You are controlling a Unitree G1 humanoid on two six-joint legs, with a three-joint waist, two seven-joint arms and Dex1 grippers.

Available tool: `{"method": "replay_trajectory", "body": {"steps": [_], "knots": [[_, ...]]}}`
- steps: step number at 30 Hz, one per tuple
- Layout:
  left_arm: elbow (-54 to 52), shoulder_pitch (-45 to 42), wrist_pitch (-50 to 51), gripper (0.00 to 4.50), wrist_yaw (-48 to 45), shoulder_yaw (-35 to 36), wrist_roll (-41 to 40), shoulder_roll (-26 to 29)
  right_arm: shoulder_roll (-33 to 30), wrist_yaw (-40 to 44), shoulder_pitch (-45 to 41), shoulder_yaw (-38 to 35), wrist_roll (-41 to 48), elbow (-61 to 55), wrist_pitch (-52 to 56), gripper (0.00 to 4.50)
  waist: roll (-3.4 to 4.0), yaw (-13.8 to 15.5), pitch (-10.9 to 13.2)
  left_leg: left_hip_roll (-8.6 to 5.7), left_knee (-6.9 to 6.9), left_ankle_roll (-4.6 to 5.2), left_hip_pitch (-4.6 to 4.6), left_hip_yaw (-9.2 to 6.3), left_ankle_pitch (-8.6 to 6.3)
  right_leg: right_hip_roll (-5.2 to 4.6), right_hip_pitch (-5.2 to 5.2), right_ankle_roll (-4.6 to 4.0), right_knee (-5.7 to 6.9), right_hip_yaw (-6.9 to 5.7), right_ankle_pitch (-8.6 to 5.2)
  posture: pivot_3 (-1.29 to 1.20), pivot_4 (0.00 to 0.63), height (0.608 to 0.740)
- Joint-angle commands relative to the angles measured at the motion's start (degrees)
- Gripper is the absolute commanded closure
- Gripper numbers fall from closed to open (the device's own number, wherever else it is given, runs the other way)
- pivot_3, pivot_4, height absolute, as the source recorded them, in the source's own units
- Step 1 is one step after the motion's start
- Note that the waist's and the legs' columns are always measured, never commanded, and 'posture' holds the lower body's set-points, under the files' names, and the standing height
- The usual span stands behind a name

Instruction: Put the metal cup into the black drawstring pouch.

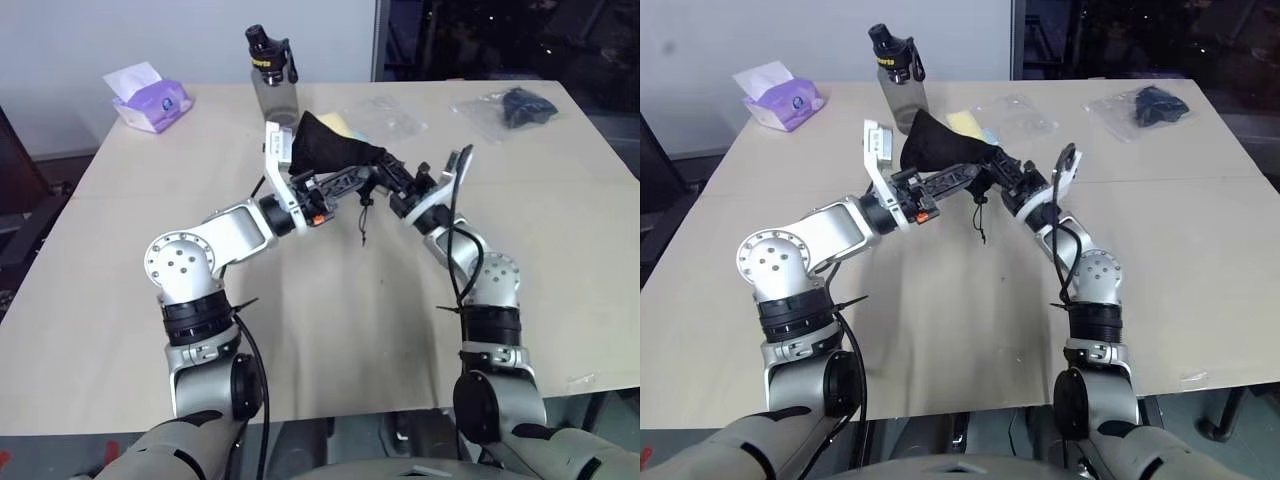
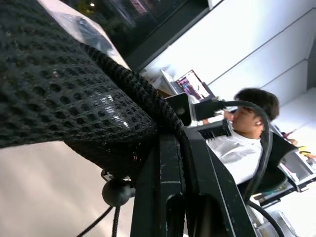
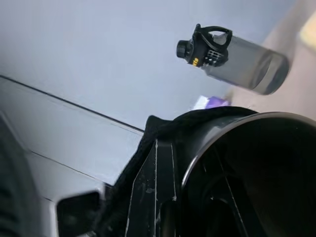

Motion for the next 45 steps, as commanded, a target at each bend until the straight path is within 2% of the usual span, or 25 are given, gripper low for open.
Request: {"method": "replay_trajectory", "body": {"steps": [1, 5, 11, 16, 21, 23, 24, 25, 26, 28, 31, 33, 37, 45], "knots": [[-1.9, -1.1, -1.2, 4.50, -0.4, -1.1, -2.9, 0.3, -2.8, 5.9, -0.6, 8.6, -12.4, -3.6, -5.8, 4.47, 0.01, -0.2, 0.0, 0.00, 0.00, 0.00, 0.00, 0.01, 0.00, 0.02, 0.00, 0.00, 0.00, 0.01, 0.00, 0.00, 0.150, 0.740], [-1.8, -1.2, -1.7, 4.50, -0.2, -1.8, -4.8, 0.1, -5.7, 10.5, -0.9, 17.4, -28.3, -1.4, -17.1, 4.47, 0.00, -0.3, 0.0, 0.02, 0.00, 0.00, 0.01, 0.02, 0.00, 0.05, -0.02, 0.01, 0.00, 0.03, 0.00, 0.00, 0.150, 0.740], [-2.2, -0.8, -2.4, 4.50, -0.1, -3.1, -6.6, -0.4, -12.5, 17.8, -3.5, 31.3, -58.4, 10.5, -52.9, 4.47, -0.01, -0.2, 0.0, 0.00, 0.01, -0.01, 0.00, 0.07, 0.01, 0.04, 0.00, 0.02, -0.13, 0.08, 0.00, 0.00, 0.150, 0.740], [-1.7, -1.4, -3.6, 4.50, 0.1, -3.2, -6.9, -0.1, -20.8, 11.7, -7.2, 40.8, -83.1, 22.2, -80.0, 4.47, -0.01, -0.1, 0.0, -0.01, 0.00, -0.04, -0.01, 0.11, 0.02, 0.01, 0.00, 0.02, -0.17, 0.13, 0.00, 0.00, 0.150, 0.740], [-1.8, -1.1, -4.1, 4.50, 0.0, -3.9, -7.5, 0.1, -23.7, 3.7, -11.3, 46.1, -97.2, 30.0, -88.9, 4.47, -0.04, -0.2, 0.0, 0.00, -0.04, -0.29, 0.01, 0.12, 0.16, 0.02, -0.03, 0.01, -0.17, 0.17, 0.00, 0.00, 0.150, 0.740], [-2.1, -0.9, -4.3, 4.50, 0.0, -4.2, -7.7, 0.1, -22.5, 3.8, -11.6, 44.7, -95.6, 31.8, -86.6, 4.47, -0.04, -0.2, 0.0, 0.01, -0.05, -0.29, 0.01, 0.11, 0.17, 0.03, -0.03, 0.00, -0.17, 0.17, 0.00, 0.00, 0.150, 0.740], [-2.1, -0.7, -4.6, 4.50, 0.1, -4.1, -7.8, 0.0, -21.0, 5.4, -11.0, 42.5, -91.2, 31.9, -84.2, 4.13, -0.04, -0.2, 0.0, 0.02, -0.05, -0.29, 0.01, 0.10, 0.17, 0.03, -0.03, 0.00, -0.17, 0.16, 0.00, 0.00, 0.150, 0.740], [-2.0, -0.6, -5.0, 4.50, 0.1, -4.0, -7.7, 0.0, -19.8, 7.1, -10.6, 40.6, -87.5, 31.8, -82.1, 3.63, -0.05, -0.2, 0.0, 0.03, -0.05, -0.30, 0.01, 0.09, 0.17, 0.03, -0.03, 0.00, -0.17, 0.16, 0.01, 0.00, 0.150, 0.740], [-1.8, -0.6, -5.4, 4.50, 0.2, -4.0, -7.3, 0.2, -19.3, 8.9, -10.2, 39.6, -84.9, 31.5, -81.3, 3.40, -0.05, -0.1, 0.0, 0.04, -0.05, -0.30, 0.01, 0.09, 0.17, 0.03, -0.03, -0.01, -0.17, 0.16, 0.01, 0.00, 0.150, 0.740], [-1.1, -0.3, -6.4, 4.50, 0.2, -3.9, -5.4, 0.8, -19.3, 11.9, -9.3, 37.9, -81.0, 30.0, -81.2, 2.49, -0.05, -0.1, 0.0, 0.03, -0.04, -0.30, -0.02, 0.08, 0.17, 0.02, -0.01, -0.01, -0.19, 0.15, 0.01, 0.00, 0.150, 0.740], [0.5, 0.4, -8.4, 4.50, 0.6, -4.5, -1.0, 2.1, -20.7, 19.1, -6.8, 36.2, -74.2, 25.4, -78.4, 1.10, -0.05, 0.2, 0.0, -0.02, -0.03, -0.26, -0.01, 0.05, 0.15, -0.03, 0.03, -0.01, -0.22, 0.12, 0.01, 0.00, 0.150, 0.740], [0.9, 1.3, -9.5, 4.50, 0.8, -5.1, 1.7, 2.8, -22.9, 22.6, -5.3, 36.1, -73.1, 21.5, -76.3, 0.13, -0.04, 0.3, 0.0, -0.05, -0.02, -0.08, -0.01, 0.05, 0.05, -0.06, 0.05, 0.00, -0.22, 0.11, 0.01, 0.00, 0.150, 0.740], [2.8, 2.8, -11.6, 4.50, 0.5, -4.7, 3.3, 2.0, -26.9, 30.6, -1.0, 35.1, -66.9, 10.1, -66.4, 0.05, -0.04, 0.4, 0.0, -0.07, -0.01, -0.05, -0.01, 0.04, 0.03, -0.08, 0.04, 0.00, -0.22, 0.11, 0.01, 0.00, 0.150, 0.740], [6.2, 3.7, -13.5, 4.50, -0.2, -4.6, 4.7, 0.2, -32.1, 36.3, 5.5, 30.7, -57.3, -7.7, -47.2, 0.05, -0.04, 0.4, 0.0, 0.01, -0.01, -0.03, 0.03, 0.01, 0.02, 0.00, 0.04, 0.00, -0.16, 0.05, 0.00, 0.00, 0.150, 0.740]]}}
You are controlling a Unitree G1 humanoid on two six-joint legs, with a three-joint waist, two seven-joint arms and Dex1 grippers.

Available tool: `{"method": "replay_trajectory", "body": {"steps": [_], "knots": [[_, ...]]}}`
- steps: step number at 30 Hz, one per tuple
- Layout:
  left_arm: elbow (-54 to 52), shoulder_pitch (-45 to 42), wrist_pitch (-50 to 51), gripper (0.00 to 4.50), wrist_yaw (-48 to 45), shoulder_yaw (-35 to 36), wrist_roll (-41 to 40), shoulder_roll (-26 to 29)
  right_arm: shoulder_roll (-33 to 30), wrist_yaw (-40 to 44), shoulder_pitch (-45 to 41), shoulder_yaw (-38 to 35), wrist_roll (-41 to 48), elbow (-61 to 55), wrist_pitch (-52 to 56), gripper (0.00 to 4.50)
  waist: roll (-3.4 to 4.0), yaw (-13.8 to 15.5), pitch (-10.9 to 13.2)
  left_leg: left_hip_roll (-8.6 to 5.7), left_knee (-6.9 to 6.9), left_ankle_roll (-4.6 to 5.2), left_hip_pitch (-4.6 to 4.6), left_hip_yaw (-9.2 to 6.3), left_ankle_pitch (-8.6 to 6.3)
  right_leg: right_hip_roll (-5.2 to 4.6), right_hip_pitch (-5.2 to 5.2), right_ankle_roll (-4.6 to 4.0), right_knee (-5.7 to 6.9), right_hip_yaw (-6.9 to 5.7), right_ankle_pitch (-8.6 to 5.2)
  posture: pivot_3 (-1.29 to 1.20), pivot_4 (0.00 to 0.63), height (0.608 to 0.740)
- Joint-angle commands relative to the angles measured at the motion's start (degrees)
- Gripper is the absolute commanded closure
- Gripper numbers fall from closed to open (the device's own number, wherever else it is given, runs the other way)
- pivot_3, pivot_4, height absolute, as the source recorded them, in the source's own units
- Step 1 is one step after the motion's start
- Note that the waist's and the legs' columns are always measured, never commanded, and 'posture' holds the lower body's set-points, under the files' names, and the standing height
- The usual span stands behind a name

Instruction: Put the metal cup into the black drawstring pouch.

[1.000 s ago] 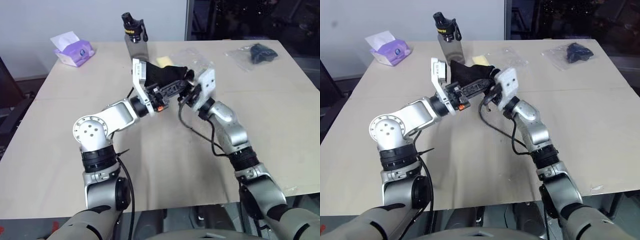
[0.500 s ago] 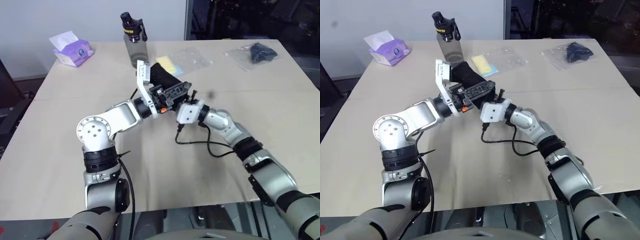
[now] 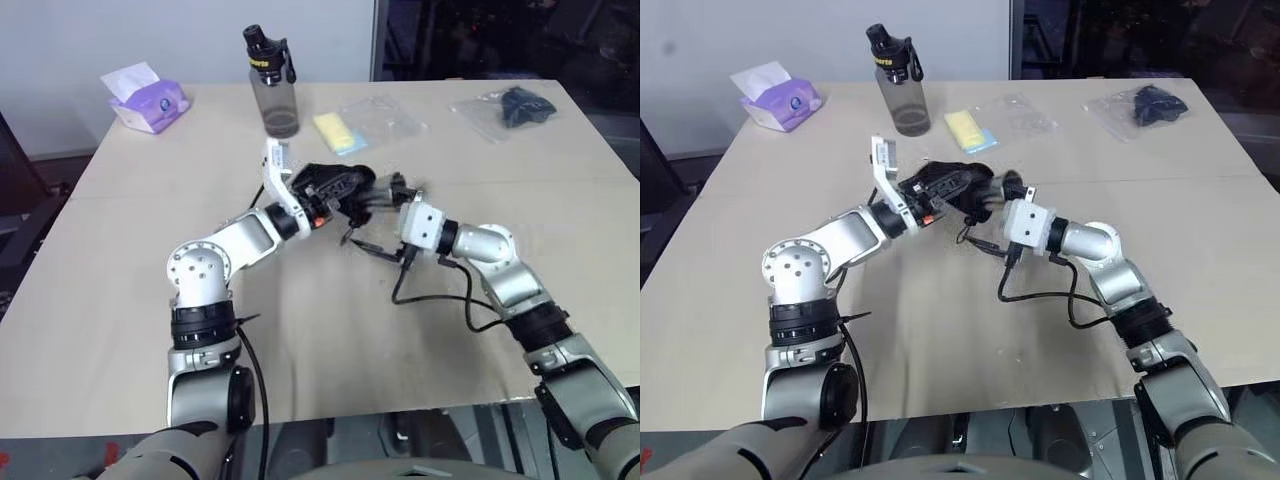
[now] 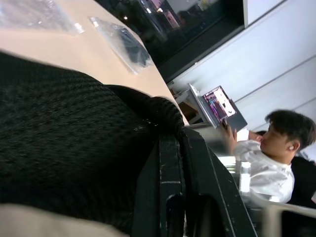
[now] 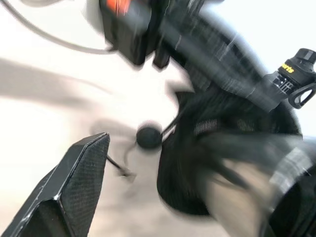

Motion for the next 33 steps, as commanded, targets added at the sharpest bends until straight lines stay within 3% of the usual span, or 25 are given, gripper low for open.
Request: {"method": "replay_trajectory", "body": {"steps": [1, 5, 14, 20, 25, 33], "knots": [[-0.1, -0.4, -1.3, 4.50, -0.8, 1.0, -0.8, -1.1, -1.7, 0.9, 2.4, -4.2, 5.6, -7.6, 8.9, 0.05, 0.00, 0.2, 0.0, -0.01, 0.00, 0.00, -0.01, 0.01, 0.00, -0.01, 0.00, 0.00, -0.01, 0.00, 0.00, 0.00, 0.150, 0.740], [0.3, -0.6, -2.0, 4.50, -0.7, 1.0, -0.4, -2.1, -3.3, 1.7, 6.7, -7.2, 12.2, -12.7, 22.0, 0.05, 0.00, 1.0, 0.0, -0.02, 0.04, 0.01, -0.05, 0.03, -0.01, -0.02, 0.01, 0.00, -0.03, 0.01, 0.00, 0.00, 0.150, 0.740], [-0.2, -0.1, -2.3, 4.50, 1.1, 2.4, -2.0, -4.2, -0.2, -1.3, 9.6, -8.6, 13.8, -15.5, 27.4, 0.05, 0.00, 1.0, 0.0, -0.01, 0.04, 0.02, -0.02, 0.03, -0.01, 0.02, 0.01, 0.00, -0.01, 0.00, 0.00, 0.00, 0.150, 0.740], [0.0, -0.6, -3.0, 4.50, 1.8, 2.7, -1.9, -4.9, 0.4, -1.8, 13.3, -6.5, 20.3, -21.9, 42.9, 0.05, 0.00, 1.1, 0.0, -0.02, 0.05, 0.02, -0.07, 0.02, -0.01, 0.00, 0.01, 0.00, -0.04, -0.01, 0.00, 0.00, 0.150, 0.740], [0.1, -0.6, -3.1, 4.50, 1.9, 2.6, -1.9, -5.5, 3.0, -6.9, 11.7, -3.7, 13.5, -16.7, 42.2, 0.05, 0.00, 1.0, 0.0, -0.02, 0.06, 0.02, -0.03, 0.05, -0.01, 0.01, 0.01, 0.00, -0.03, 0.02, -0.01, 0.00, 0.150, 0.740], [0.7, -1.2, -3.2, 4.50, 1.8, 2.9, -1.7, -5.4, 11.3, -9.8, 7.2, -2.4, 10.0, -9.7, 39.0, 0.05, -0.01, 0.9, 0.0, -0.01, 0.06, 0.01, -0.03, 0.02, -0.01, 0.04, 0.00, 0.00, 0.00, 0.00, 0.00, 0.00, 0.150, 0.740]]}}
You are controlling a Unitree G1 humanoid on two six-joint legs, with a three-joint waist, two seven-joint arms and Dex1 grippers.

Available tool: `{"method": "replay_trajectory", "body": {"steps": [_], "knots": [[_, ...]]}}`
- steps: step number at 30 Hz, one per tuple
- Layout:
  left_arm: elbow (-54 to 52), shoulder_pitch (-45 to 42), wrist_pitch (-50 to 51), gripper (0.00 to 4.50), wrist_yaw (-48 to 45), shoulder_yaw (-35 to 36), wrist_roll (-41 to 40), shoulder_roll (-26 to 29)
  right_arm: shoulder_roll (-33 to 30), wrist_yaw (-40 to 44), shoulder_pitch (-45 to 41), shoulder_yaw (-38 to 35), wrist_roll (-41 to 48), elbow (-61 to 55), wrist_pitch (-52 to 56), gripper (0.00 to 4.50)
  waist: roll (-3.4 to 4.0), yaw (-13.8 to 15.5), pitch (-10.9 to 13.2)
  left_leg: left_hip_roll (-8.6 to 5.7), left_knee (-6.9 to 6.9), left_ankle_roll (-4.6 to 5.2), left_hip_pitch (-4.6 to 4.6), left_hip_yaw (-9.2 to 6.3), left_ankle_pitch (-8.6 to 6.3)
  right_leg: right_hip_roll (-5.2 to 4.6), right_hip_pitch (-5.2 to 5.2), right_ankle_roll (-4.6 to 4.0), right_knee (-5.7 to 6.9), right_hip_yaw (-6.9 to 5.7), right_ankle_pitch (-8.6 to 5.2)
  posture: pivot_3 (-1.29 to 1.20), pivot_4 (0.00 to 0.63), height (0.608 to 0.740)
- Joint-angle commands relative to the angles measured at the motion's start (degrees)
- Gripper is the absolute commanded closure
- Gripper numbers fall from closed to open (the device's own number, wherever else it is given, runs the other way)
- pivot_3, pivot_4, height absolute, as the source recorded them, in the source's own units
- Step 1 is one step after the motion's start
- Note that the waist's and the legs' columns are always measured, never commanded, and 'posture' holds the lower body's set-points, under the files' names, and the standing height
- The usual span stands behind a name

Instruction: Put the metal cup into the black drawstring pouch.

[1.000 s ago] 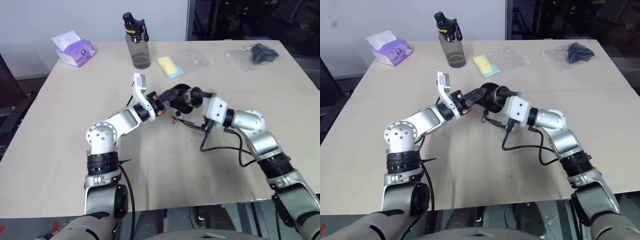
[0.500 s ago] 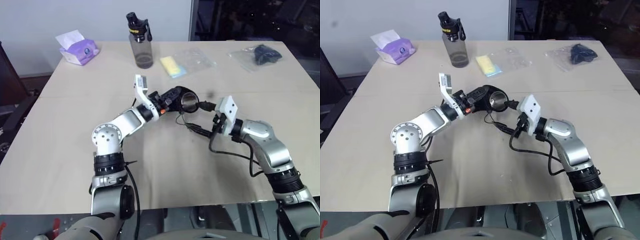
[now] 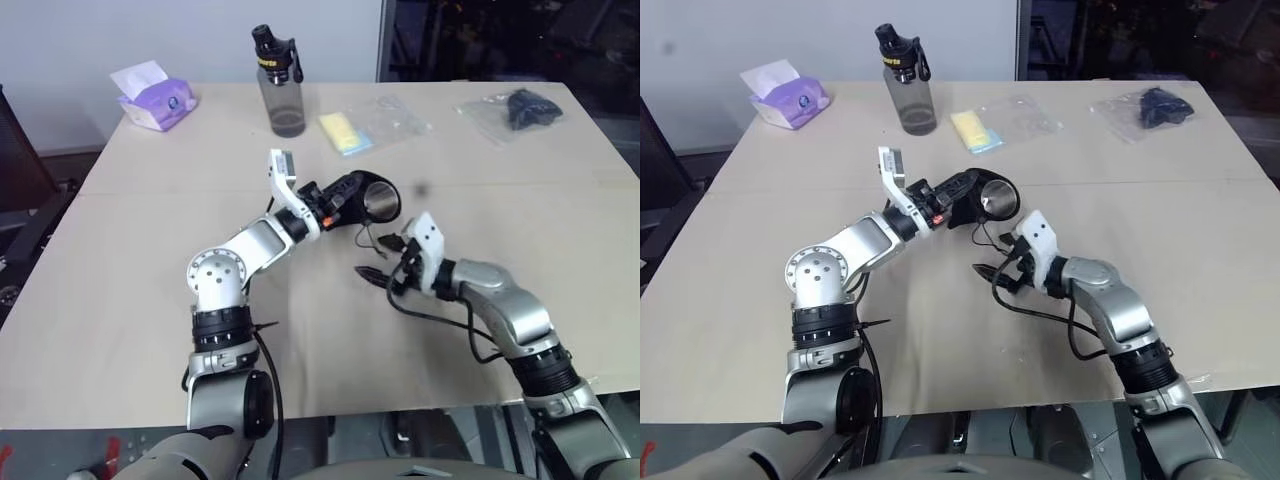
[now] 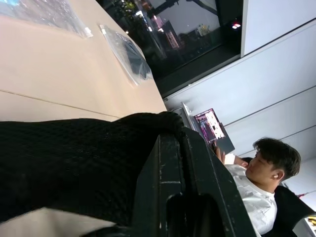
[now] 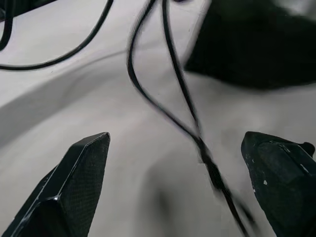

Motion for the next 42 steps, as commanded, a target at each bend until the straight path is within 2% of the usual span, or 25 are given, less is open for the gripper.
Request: {"method": "replay_trajectory", "body": {"steps": [1, 4, 7, 13, 22, 31, 35, 40, 42], "knots": [[-0.9, -1.4, -0.9, 4.50, -0.5, 0.5, -0.8, 0.1, 1.8, -0.4, -1.8, 0.0, -0.5, -0.1, -2.3, 0.05, 0.00, 0.1, 0.0, 0.00, 0.00, 0.00, -0.01, -0.02, 0.00, 0.00, 0.00, 0.00, 0.00, -0.02, 0.00, 0.00, 0.150, 0.740], [-0.9, -1.3, -1.0, 4.50, -0.3, 0.5, -0.7, 0.1, 2.1, 0.1, -1.8, -0.1, -0.9, -0.3, -2.8, 1.01, 0.00, 0.3, 0.0, -0.01, 0.00, 0.00, -0.05, -0.02, 0.00, -0.02, 0.01, 0.00, -0.04, -0.03, 0.00, 0.00, 0.150, 0.740], [-0.9, -1.1, -1.1, 4.50, -0.2, 0.6, -0.4, 0.3, 1.1, 0.3, -1.3, -0.4, -1.7, -0.7, -3.2, 1.69, 0.00, 0.2, 0.0, -0.04, 0.00, 0.00, -0.05, 0.01, 0.00, -0.05, 0.01, 0.00, -0.06, 0.00, 0.00, 0.00, 0.150, 0.740], [-0.4, -1.1, -1.3, 4.50, 0.0, 0.5, 0.1, 0.3, -0.5, 0.1, -0.9, -1.5, -2.2, -0.9, -4.1, 4.48, 0.00, 0.1, 0.0, -0.02, 0.00, 0.00, -0.03, -0.03, 0.00, -0.02, 0.01, -0.01, 0.00, -0.04, 0.00, 0.00, 0.150, 0.740], [-0.2, -1.1, -1.1, 4.50, -0.1, 0.2, 0.4, -0.1, 0.5, -2.1, -1.9, -3.4, -3.8, 0.2, -8.4, 4.48, 0.00, 0.1, 0.0, -0.02, 0.00, 0.00, -0.03, -0.01, 0.00, -0.02, 0.00, 0.00, -0.01, -0.02, 0.00, 0.00, 0.150, 0.740], [-1.8, -0.1, -5.8, 4.50, -3.5, 0.1, 3.6, 0.5, -5.8, -7.0, -2.9, -2.2, -17.6, 1.1, -23.8, 4.48, 0.00, 0.1, 0.0, -0.04, 0.00, 0.00, -0.03, 0.02, 0.00, -0.03, 0.00, 0.00, -0.03, 0.00, -0.01, 0.00, 0.150, 0.740], [-1.7, 0.1, -7.0, 3.52, -3.7, 0.2, 4.2, 0.6, -8.3, -11.4, -3.8, -2.7, -24.3, 1.8, -30.7, 4.50, 0.00, 0.1, 0.0, -0.02, -0.02, -0.01, -0.03, 0.01, 0.00, -0.02, -0.01, 0.00, -0.03, 0.00, -0.01, 0.00, 0.150, 0.740], [-2.2, 1.1, -4.5, 1.33, -3.9, -0.4, 3.1, 1.5, -10.8, -19.2, -8.9, -4.9, -31.3, 4.4, -39.2, 4.50, 0.00, 0.1, 0.0, -0.03, -0.01, -0.01, -0.03, 0.05, 0.00, -0.03, -0.01, 0.00, -0.03, 0.04, -0.01, 0.00, 0.150, 0.740], [-3.4, 1.7, -2.8, 1.33, -5.1, -0.6, 1.4, 2.1, -11.7, -22.3, -11.8, -6.2, -33.1, 5.9, -42.5, 4.50, 0.00, 0.0, 0.0, -0.03, -0.01, -0.01, -0.02, 0.06, 0.00, -0.03, -0.02, 0.00, -0.03, 0.05, -0.01, 0.00, 0.150, 0.740]]}}
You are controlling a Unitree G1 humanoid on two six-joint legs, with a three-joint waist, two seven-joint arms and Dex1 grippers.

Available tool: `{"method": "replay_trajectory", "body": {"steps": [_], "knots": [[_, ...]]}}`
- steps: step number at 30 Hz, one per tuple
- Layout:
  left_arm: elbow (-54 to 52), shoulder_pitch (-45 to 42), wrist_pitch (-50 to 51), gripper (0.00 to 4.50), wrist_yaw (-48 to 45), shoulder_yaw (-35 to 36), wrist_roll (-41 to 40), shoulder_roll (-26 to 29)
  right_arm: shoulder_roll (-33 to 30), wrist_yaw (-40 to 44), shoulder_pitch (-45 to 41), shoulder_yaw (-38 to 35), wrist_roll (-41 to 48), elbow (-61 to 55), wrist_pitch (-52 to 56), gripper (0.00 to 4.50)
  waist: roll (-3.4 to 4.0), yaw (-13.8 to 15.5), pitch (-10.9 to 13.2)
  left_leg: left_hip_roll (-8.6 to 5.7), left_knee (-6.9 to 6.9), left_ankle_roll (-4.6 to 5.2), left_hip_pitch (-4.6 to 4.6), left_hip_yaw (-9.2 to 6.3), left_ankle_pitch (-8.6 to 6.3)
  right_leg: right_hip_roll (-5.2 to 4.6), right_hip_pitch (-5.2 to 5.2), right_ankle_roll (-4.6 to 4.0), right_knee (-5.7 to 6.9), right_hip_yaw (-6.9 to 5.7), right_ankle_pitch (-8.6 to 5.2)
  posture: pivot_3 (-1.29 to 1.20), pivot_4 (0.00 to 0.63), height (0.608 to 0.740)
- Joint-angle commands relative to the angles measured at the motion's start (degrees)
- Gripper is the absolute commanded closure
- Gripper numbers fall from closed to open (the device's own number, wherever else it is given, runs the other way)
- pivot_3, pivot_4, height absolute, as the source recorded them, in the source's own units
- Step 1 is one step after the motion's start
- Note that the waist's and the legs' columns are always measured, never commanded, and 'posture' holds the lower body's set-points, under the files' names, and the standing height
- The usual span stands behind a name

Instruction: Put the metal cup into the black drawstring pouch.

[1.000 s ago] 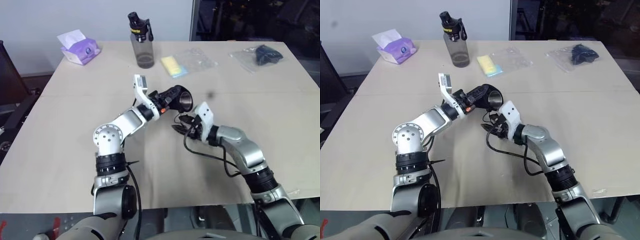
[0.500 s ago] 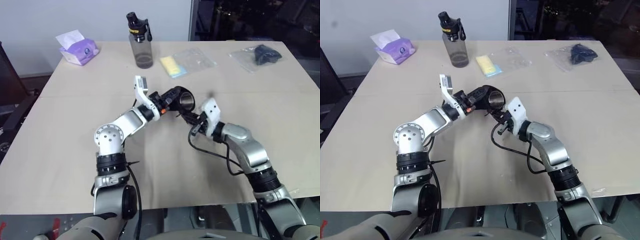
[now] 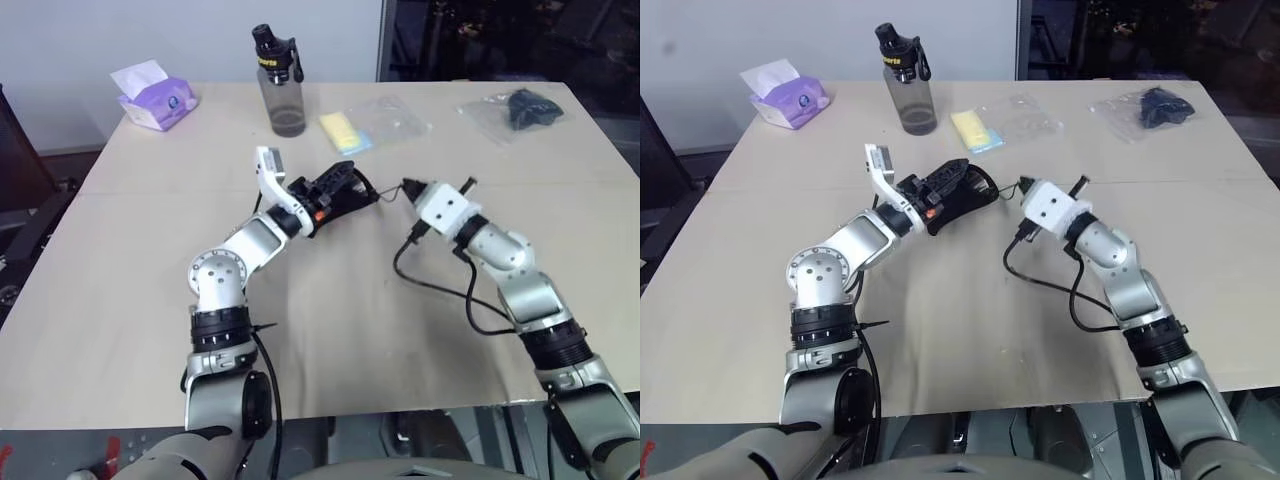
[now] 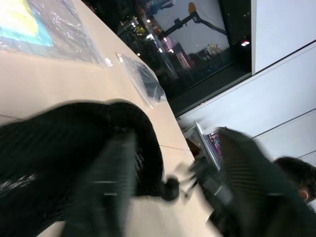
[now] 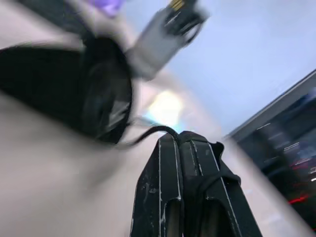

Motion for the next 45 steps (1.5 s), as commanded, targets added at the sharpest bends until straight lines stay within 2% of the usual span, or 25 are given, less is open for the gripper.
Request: {"method": "replay_trajectory", "body": {"steps": [1, 2, 4, 8, 9, 11, 18, 29, 43, 45], "knots": [[-4.4, 1.0, 3.1, 1.33, -2.9, -0.3, -3.8, 1.4, -1.9, -6.4, -5.5, -4.3, -3.5, 1.0, -7.1, 4.50, 0.00, 0.0, 0.0, 0.00, 0.00, 0.00, 0.00, -0.01, 0.00, 0.00, 0.00, 0.00, 0.00, -0.01, 0.00, 0.00, 0.150, 0.740], [-5.3, 1.4, 3.6, 1.33, -4.4, -0.7, -4.1, 2.3, -2.3, -7.6, -6.9, -4.8, -4.0, 1.6, -8.5, 4.50, 0.00, 0.1, 0.0, 0.00, -0.01, 0.00, 0.00, -0.02, 0.00, 0.00, 0.00, 0.00, 0.00, -0.02, 0.00, 0.00, 0.150, 0.740], [-8.7, 2.4, 0.9, 1.33, -10.1, -4.2, 1.0, 6.0, -2.6, -9.4, -9.2, -5.8, -4.5, 2.7, -10.4, 4.50, -0.01, 0.0, 0.0, 0.02, -0.01, 0.00, -0.01, -0.05, 0.00, 0.00, 0.01, -0.01, -0.01, -0.06, 0.00, 0.00, 0.150, 0.740], [-11.8, 2.8, -2.5, 1.33, -19.8, -7.9, 6.0, 12.7, -2.5, -11.4, -13.1, -7.3, -3.7, 4.0, -14.3, 4.50, 0.01, -0.1, 0.0, 0.02, -0.07, -0.01, -0.02, 0.01, 0.00, 0.00, -0.03, -0.02, -0.03, 0.00, -0.01, 0.00, 0.150, 0.740], [-11.9, 2.3, -8.5, 1.33, -21.8, -9.3, 11.3, 14.0, -2.5, -11.6, -13.7, -7.3, -3.8, 4.3, -15.2, 4.50, 0.02, -0.1, 0.0, 0.02, -0.07, -0.01, -0.01, 0.02, 0.00, 0.00, -0.03, -0.03, -0.03, 0.02, -0.01, 0.00, 0.150, 0.740], [-11.6, 0.3, -16.9, 1.33, -23.8, -9.3, 16.4, 13.6, -2.5, -11.7, -14.3, -7.3, -3.8, 4.7, -16.8, 4.50, 0.01, 0.0, 0.0, 0.02, -0.08, 0.00, 0.00, 0.03, 0.00, 0.00, -0.02, -0.08, -0.04, 0.01, -0.04, 0.00, 0.150, 0.740], [-9.2, -2.1, -23.9, 1.33, -28.7, -13.6, 23.6, 12.7, -2.1, -11.0, -15.0, -6.5, -3.8, 5.6, -19.9, 4.50, 0.01, 0.1, 0.0, -0.04, -0.05, 0.01, -0.04, 0.13, 0.00, -0.09, -0.01, -0.09, -0.08, 0.09, -0.04, 0.00, 0.150, 0.740], [-9.3, -2.7, -23.7, 1.33, -29.1, -15.6, 25.9, 9.6, -2.3, -7.6, -14.0, -3.8, -5.4, 3.9, -22.0, 4.50, 0.02, -0.1, 0.0, 0.07, -0.05, 0.02, -0.04, 0.11, -0.01, 0.01, -0.05, -0.02, -0.04, 0.05, 0.00, 0.00, 0.150, 0.740], [-6.9, -5.1, -24.6, 1.33, -28.1, -14.4, 27.3, 7.2, 0.9, -2.0, -12.9, 0.2, -4.4, -0.9, -22.4, 4.50, 0.01, 0.0, 0.0, 0.08, -0.04, 0.02, -0.03, 0.07, -0.01, 0.02, -0.04, -0.02, -0.02, 0.02, 0.00, 0.00, 0.150, 0.740], [-7.1, -5.2, -24.4, 1.86, -28.0, -14.3, 27.1, 7.0, 1.2, -1.7, -12.8, 0.2, -4.6, -1.0, -22.3, 4.50, 0.02, 0.0, 0.0, 0.08, -0.04, 0.02, -0.03, 0.06, 0.00, 0.02, -0.04, -0.02, -0.01, 0.01, 0.00, 0.00, 0.150, 0.740]]}}
